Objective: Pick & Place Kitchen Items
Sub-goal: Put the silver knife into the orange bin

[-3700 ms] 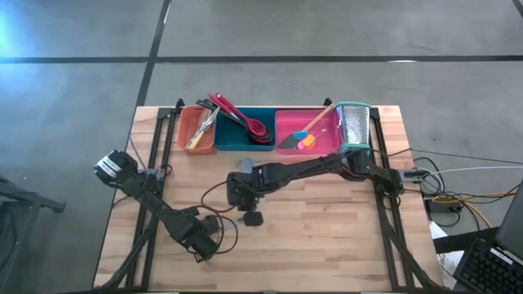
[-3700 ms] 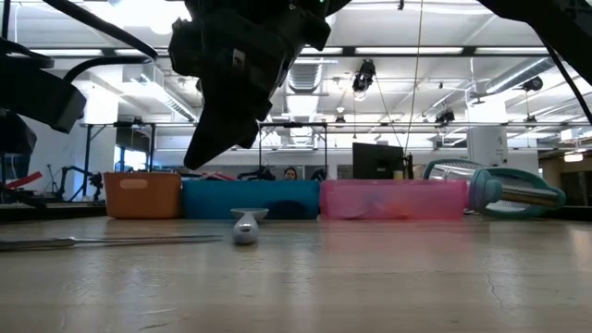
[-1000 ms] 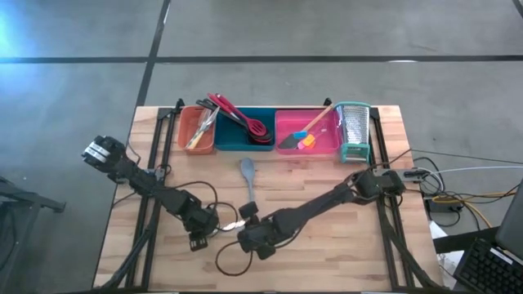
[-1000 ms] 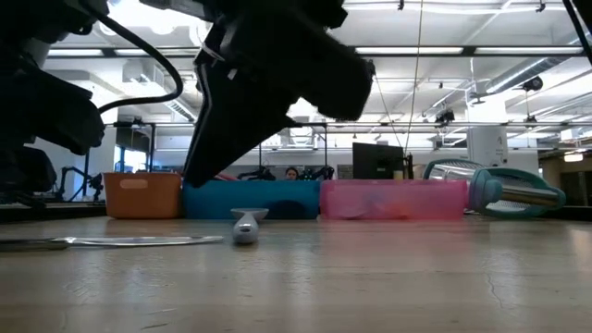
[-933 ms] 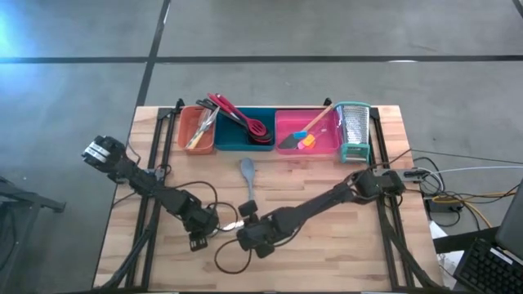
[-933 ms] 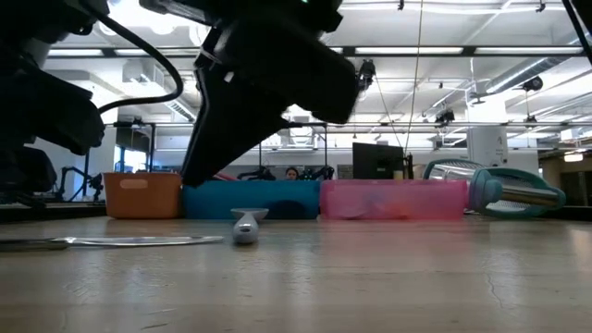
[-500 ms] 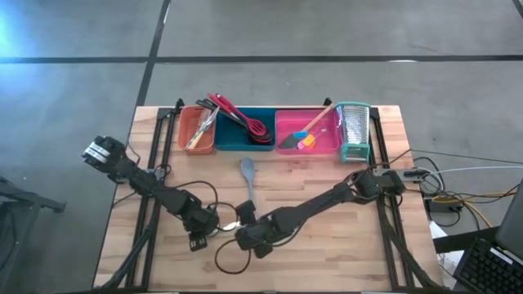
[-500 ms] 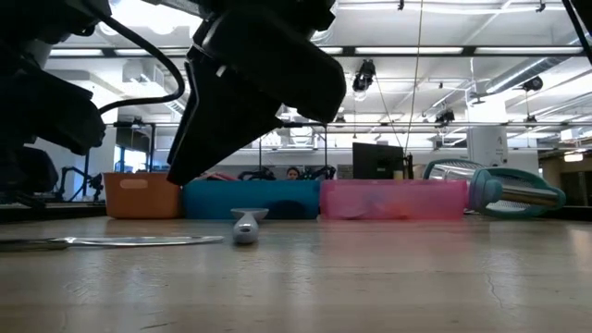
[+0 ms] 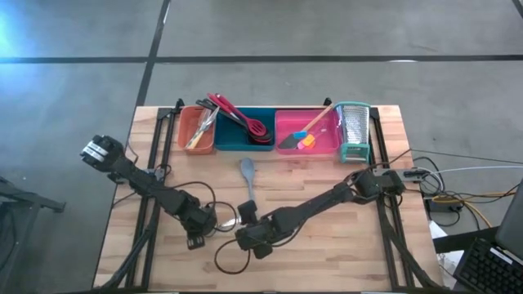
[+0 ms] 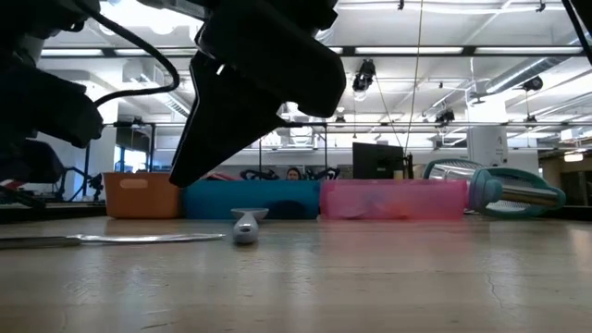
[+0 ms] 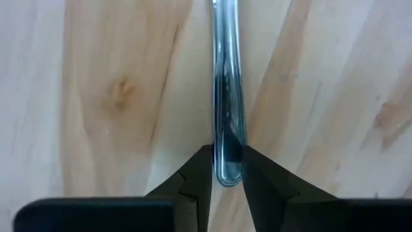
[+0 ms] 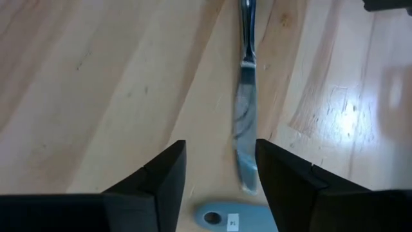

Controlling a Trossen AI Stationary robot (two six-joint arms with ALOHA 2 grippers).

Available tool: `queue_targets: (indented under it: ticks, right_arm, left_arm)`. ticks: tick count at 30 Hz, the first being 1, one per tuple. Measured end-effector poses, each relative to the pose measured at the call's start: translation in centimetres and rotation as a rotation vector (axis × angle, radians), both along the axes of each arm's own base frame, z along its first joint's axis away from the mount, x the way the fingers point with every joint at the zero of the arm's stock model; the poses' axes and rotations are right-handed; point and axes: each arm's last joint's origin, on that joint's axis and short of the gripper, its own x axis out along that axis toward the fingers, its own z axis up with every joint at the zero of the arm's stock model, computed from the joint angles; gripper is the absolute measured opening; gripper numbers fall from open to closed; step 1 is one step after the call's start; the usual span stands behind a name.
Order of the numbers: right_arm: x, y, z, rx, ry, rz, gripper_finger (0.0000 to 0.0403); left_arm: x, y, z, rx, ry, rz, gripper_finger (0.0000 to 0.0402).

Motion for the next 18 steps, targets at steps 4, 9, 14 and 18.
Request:
queue_targets:
  ticks: [4,9,14,18]
  right_arm:
    - [-0.1,0.0,-0.1,0.003,0.009,-0.011,0.0175]
    - [-0.1,-0.1,-0.1,0.003,0.010,-0.013,0.0171]
    - [0.0,-0.3,-0.1,0.019,0.009,-0.036,0.0173]
    - [0.0,-0.4,-0.1,0.024,0.011,-0.048,0.0169]
  left_arm:
    - [-0.5,0.4,0.0,0.044,0.045,-0.012,0.0111]
    - [-0.7,0.4,0.5,0.062,0.109,0.017,0.0170]
    - [-0.2,0.2,1.6,0.069,0.102,0.039,0.0199]
    - [0.0,-0.2,2.2,0.097,0.071,0.037,0.0202]
